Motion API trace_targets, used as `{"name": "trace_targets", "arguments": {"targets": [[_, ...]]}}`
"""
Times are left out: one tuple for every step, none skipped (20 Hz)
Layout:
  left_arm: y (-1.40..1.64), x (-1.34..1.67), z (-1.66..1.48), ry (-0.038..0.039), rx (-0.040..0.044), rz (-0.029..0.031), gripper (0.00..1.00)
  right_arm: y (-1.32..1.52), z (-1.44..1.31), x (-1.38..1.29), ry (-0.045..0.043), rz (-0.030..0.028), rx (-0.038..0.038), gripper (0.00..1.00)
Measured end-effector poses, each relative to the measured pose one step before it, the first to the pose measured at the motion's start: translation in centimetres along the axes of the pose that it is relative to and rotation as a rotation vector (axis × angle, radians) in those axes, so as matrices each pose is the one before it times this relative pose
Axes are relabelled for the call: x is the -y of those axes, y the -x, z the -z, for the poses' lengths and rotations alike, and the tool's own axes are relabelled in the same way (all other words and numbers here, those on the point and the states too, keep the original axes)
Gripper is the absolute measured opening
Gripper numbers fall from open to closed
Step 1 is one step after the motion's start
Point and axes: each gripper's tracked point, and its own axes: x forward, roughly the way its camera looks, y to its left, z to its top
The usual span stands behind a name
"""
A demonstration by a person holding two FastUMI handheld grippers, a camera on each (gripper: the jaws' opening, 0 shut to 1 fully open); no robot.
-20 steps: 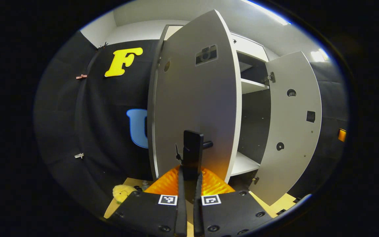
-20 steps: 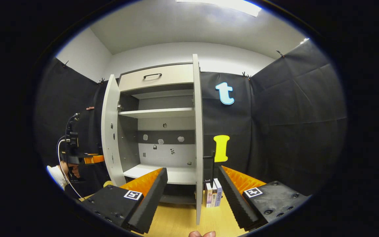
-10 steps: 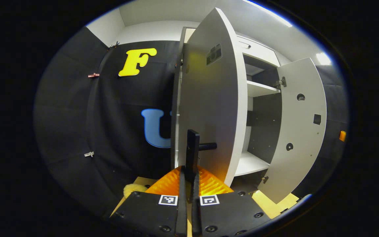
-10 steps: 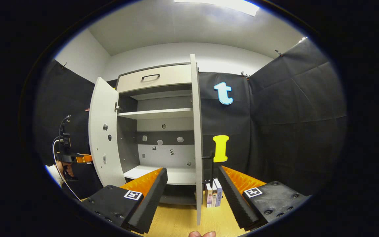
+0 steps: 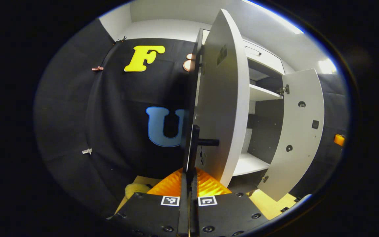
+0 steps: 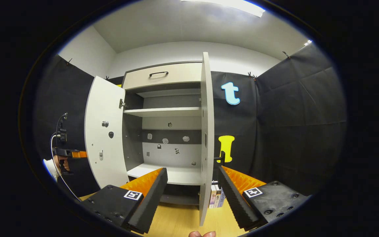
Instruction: Open the right door of the double-door shoe cabinet with the right hand, and open the left door with the left hand.
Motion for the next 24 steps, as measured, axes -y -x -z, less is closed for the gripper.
{"name": "trace_targets", "arguments": {"targets": [[0.075,0.285,0.281,-0.01499,-0.00943,-0.00396,0.06,-0.017,-0.006,-0.046,-0.00046,-0.00176,-0.00180,0.95],[0.165,0.045,0.132,-0.00979,-0.00710,-0.00307,0.06,-0.110,-0.083,-0.138,0.00143,-0.00240,-0.00022,0.96],[0.010,-0.034,0.155,-0.00898,-0.00674,-0.00693,0.06,-0.054,0.010,0.000,0.00249,-0.00078,-0.00093,0.95],[0.196,-0.006,0.056,-0.00541,-0.00053,-0.00936,0.06,-0.140,0.070,0.019,0.00009,-0.00131,-0.00295,0.96],[0.473,-0.050,0.066,0.00194,0.00312,-0.01031,0.06,-0.123,0.060,-0.032,-0.00321,-0.00332,-0.00395,0.96],[0.375,0.071,-0.164,0.00649,0.00488,-0.00598,0.06,-0.133,0.005,-0.098,-0.00394,-0.00237,-0.00362,0.96],[0.399,0.066,-0.245,0.00961,0.01024,-0.00579,0.03,0.017,0.067,-0.074,-0.00214,-0.00184,-0.00325,0.96],[0.392,-0.075,-0.327,0.00873,0.01000,-0.01134,0.06,-0.095,0.079,0.023,-0.00032,0.00019,-0.00426,0.96],[0.597,-0.032,-0.223,0.00609,0.01190,-0.01442,0.06,-0.026,0.028,0.091,-0.00062,-0.00081,-0.00355,0.96],[0.566,-0.084,-0.219,0.00878,0.00964,-0.01716,0.03,-0.056,-0.062,0.048,-0.00233,-0.00084,-0.00097,0.96],[0.574,0.078,-0.062,0.01052,0.00608,-0.01077,0.03,0.011,-0.054,0.043,-0.00180,0.00018,0.00213,0.96],[0.628,0.095,-0.150,0.00687,0.00590,-0.01027,0.05,0.102,-0.105,-0.073,0.00020,0.00040,0.00258,0.96],[0.508,0.145,-0.191,0.00618,0.00733,-0.00798,0.12,0.058,-0.080,0.039,0.00171,0.00061,0.00034,0.96],[0.553,0.344,-0.358,0.00073,0.00918,-0.00443,0.03,-0.072,0.047,-0.006,0.00198,-0.00078,0.00087,0.96],[0.624,0.518,-0.189,-0.00373,0.00867,-0.00002,0.13,-0.005,-0.006,0.017,0.00070,0.00007,0.00049,0.96],[0.674,0.667,-0.381,-0.00742,0.01151,0.00496,0.24,0.122,0.042,-0.141,-0.00080,-0.00182,-0.00015,0.96],[0.579,0.902,-0.457,-0.01353,0.01058,0.01311,0.30,0.132,-0.003,-0.092,-0.00141,-0.00076,0.00077,0.96],[0.451,0.776,-0.379,-0.01693,0.00613,0.00816,0.39,-0.167,-0.006,-0.039,-0.00171,-0.00192,0.00094,0.96],[0.512,0.677,-0.203,-0.01925,0.00313,0.00283,0.49,0.009,0.034,-0.101,-0.00137,-0.00220,-0.00030,0.96],[0.516,0.938,-0.188,-0.01216,0.00563,0.00682,0.59,0.086,-0.027,-0.180,-0.00117,-0.00123,0.00219,0.96],[0.403,1.164,-0.198,-0.01006,0.00239,0.01800,0.69,0.024,-0.006,-0.054,-0.00143,-0.00225,0.00126,0.96],[0.457,1.304,-0.168,-0.01098,0.00314,0.02032,0.81,0.085,0.012,-0.153,-0.00055,-0.00242,0.00109,0.96],[0.307,1.159,-0.273,-0.00805,0.00747,0.01654,0.90,0.041,0.056,-0.094,0.00003,-0.00118,-0.00022,0.96],[0.426,1.034,-0.391,-0.00418,0.00764,0.01082,0.97,-0.040,0.050,-0.115,-0.00092,-0.00295,-0.00125,0.96]]}}
